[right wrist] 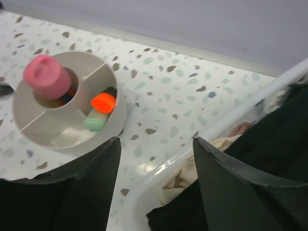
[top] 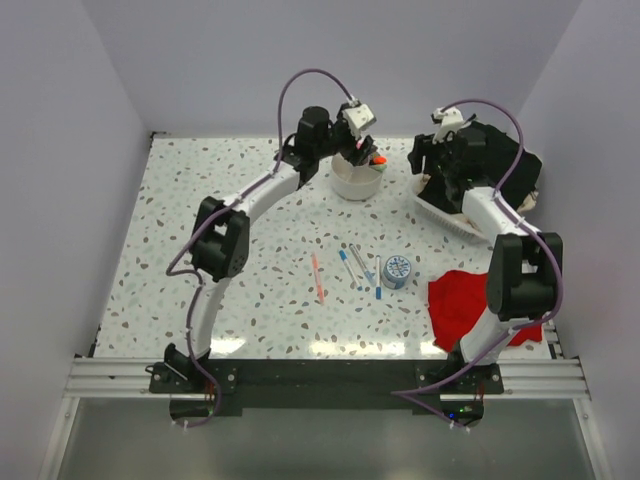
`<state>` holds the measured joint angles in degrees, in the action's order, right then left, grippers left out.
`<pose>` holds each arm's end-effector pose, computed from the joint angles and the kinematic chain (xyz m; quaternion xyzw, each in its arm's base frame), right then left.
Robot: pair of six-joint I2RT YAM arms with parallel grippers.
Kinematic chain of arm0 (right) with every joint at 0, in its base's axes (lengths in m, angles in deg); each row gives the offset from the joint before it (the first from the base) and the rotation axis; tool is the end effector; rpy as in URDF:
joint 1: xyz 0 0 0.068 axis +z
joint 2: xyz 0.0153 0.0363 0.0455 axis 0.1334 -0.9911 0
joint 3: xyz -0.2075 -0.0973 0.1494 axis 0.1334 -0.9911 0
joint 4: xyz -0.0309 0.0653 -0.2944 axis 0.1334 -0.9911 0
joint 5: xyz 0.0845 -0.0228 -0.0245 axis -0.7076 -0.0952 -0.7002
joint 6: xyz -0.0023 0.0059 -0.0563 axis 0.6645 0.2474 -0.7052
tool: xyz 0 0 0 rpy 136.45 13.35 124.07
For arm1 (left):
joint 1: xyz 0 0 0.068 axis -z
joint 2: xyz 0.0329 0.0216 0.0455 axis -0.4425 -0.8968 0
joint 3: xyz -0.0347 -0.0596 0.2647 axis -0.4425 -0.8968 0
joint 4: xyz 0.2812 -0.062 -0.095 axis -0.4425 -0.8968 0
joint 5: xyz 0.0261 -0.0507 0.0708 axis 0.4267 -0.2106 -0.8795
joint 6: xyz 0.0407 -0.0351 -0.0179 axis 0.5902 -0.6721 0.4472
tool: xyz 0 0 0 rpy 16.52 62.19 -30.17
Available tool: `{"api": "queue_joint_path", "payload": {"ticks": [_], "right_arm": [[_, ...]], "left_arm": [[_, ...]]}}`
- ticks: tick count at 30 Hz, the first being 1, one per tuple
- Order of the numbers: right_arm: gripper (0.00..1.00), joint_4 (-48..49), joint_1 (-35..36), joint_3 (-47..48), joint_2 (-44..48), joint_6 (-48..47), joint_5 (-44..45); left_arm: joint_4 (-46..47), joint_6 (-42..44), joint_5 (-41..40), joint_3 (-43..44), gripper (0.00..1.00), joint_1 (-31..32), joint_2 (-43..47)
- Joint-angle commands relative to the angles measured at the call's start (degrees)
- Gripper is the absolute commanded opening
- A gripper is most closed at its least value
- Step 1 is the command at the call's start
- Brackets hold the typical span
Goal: Sort the stationery into containers
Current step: Place the stationery in the storage box, then pick up the pen from the center of the board.
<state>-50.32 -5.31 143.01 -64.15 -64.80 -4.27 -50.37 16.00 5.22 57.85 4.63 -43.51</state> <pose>0.4506 0.0278 0.2640 -0.1051 0.7946 0.0903 0.5911 0.5080 -0.3235 0.2713 0.4135 0.6237 -0.2564 0.6118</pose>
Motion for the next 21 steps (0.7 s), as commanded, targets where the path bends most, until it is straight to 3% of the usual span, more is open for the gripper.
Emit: {"api": "queue_joint_path", "payload": {"ticks": [1, 4, 8, 12, 16, 21], "right_arm": [[0.7, -8.8, 1.5, -0.4, 5.2, -1.8, -14.6], [0.71, -15.2, 4.9, -3.8, 8.0, -6.2, -18.6], [0.7, -21.4, 11.6, -6.3, 11.4, -12.9, -18.0], [0.62, -25.3, 19.0, -4.3, 8.7, -9.1, -12.2], [0.56, -25.9, 24.7, -4.9, 7.4, -5.3, -7.3], [0.55, -24.4, 29.5, -6.2, 3.8, 0.8, 1.0]], "left_arm": [[10.6, -9.6, -4.0, -5.3, 0.78, -4.2, 18.6], [9.0, -12.8, -8.7, -14.3, 0.79, -8.0, 27.3], [7.2, -8.1, -18.5, -32.5, 0.79, -10.7, 38.6], [4.1, -7.9, -29.3, -50.9, 0.79, -11.9, 48.0], [2.4, -13.6, -32.5, -59.7, 0.79, -15.0, 52.5], [1.4, -20.7, -29.5, -66.7, 0.77, -19.3, 57.5]]}}
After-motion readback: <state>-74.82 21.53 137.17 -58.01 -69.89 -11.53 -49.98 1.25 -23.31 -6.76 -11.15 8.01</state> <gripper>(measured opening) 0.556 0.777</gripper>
